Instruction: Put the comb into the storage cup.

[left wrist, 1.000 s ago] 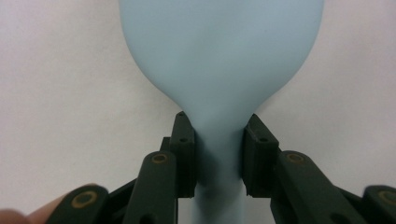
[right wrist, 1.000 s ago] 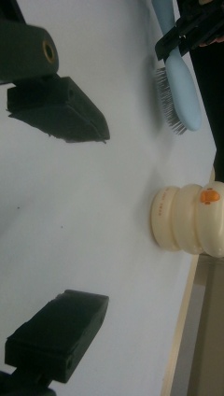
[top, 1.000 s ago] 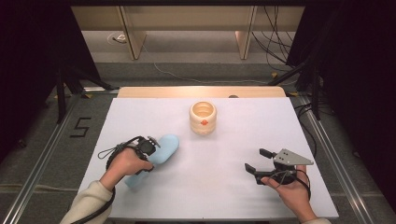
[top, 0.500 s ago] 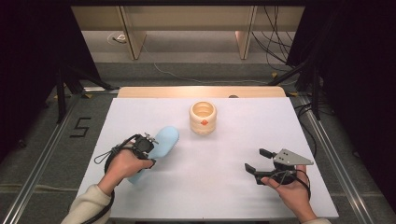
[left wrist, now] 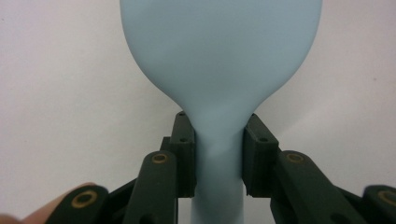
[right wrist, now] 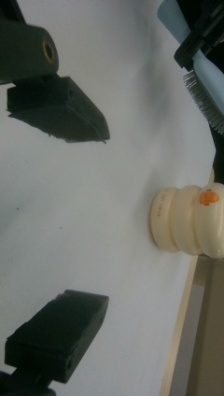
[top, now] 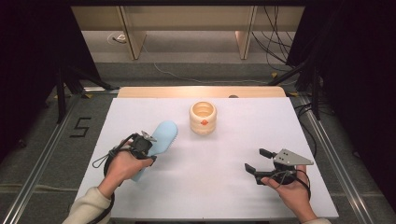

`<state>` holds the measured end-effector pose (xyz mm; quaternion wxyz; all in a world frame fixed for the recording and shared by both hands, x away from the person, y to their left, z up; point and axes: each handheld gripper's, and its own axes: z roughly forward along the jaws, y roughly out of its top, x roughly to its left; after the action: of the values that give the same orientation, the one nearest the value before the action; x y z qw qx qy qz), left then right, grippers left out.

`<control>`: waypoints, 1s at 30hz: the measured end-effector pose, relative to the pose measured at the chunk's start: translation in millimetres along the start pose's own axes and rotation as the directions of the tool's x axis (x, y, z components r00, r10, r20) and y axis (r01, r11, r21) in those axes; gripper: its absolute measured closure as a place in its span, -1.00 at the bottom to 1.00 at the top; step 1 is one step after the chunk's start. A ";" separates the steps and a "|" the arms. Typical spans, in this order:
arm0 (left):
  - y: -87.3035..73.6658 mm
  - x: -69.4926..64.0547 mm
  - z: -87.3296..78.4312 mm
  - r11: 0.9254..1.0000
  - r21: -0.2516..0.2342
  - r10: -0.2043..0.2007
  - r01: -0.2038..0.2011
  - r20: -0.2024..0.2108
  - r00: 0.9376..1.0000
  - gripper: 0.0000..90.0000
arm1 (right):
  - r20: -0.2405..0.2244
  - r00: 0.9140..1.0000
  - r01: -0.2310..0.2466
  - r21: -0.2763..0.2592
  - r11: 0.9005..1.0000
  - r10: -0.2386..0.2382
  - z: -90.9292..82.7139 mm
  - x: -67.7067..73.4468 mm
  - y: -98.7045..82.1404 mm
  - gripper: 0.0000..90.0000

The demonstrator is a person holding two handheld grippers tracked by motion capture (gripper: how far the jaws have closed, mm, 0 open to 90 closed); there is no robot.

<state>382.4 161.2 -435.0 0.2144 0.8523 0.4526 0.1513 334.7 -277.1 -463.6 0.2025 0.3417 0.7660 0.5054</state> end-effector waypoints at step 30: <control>-0.9 -0.2 -3.0 0.986 -0.141 -0.089 0.085 -0.026 0.996 0.55 | -0.001 1.000 -0.003 -0.002 1.000 0.003 0.0 0.1 0.0 -0.61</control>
<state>380.3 162.2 -432.9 0.2724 0.8121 0.4811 0.1868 334.6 -277.0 -463.6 0.2015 0.3425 0.7652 0.5065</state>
